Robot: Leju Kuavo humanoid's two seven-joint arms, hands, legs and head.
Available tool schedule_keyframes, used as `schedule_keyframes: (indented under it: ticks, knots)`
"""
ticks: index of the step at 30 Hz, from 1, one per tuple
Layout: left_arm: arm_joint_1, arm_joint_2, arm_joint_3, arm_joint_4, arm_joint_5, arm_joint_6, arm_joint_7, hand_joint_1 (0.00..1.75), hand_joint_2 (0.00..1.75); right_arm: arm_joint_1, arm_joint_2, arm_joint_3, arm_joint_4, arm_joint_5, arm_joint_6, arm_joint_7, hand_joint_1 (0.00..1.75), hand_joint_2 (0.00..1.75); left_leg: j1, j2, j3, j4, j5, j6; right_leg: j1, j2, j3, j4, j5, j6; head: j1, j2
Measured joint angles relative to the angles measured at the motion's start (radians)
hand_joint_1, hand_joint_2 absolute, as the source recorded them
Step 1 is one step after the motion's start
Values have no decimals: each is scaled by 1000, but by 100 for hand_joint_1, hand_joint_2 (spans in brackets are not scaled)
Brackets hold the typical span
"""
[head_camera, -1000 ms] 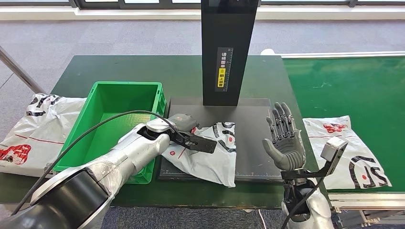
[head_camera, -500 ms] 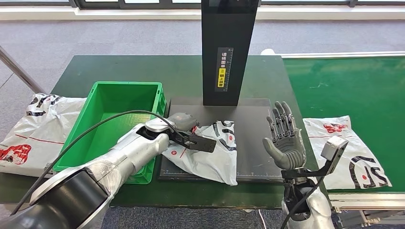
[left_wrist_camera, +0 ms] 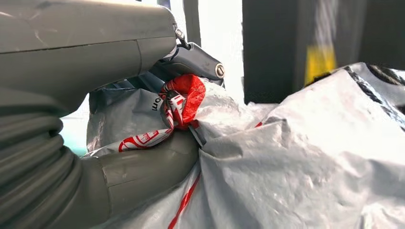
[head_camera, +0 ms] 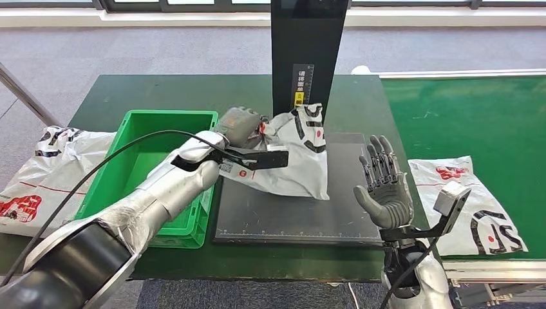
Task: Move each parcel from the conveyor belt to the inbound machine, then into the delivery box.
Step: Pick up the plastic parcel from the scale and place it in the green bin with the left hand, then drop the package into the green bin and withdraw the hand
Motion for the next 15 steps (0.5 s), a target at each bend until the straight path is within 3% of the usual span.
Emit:
schedule_keyframes:
  ticks: [5, 15]
  knots:
    - [65, 95, 75, -246, -64, 66, 39, 175, 175, 14, 0, 0, -3, 11, 7, -9, 0, 175, 0, 0, 0, 0, 0, 0, 0, 0, 0, 0, 0, 0, 0, 0]
    - [240, 234, 248, -569, -204, 60, 102, 175, 175, 23, 0, 0, -3, 14, 14, -18, 0, 175, 0, 1, 0, -1, 0, 0, 0, 0, -1, 0, 0, 0, 0, 0]
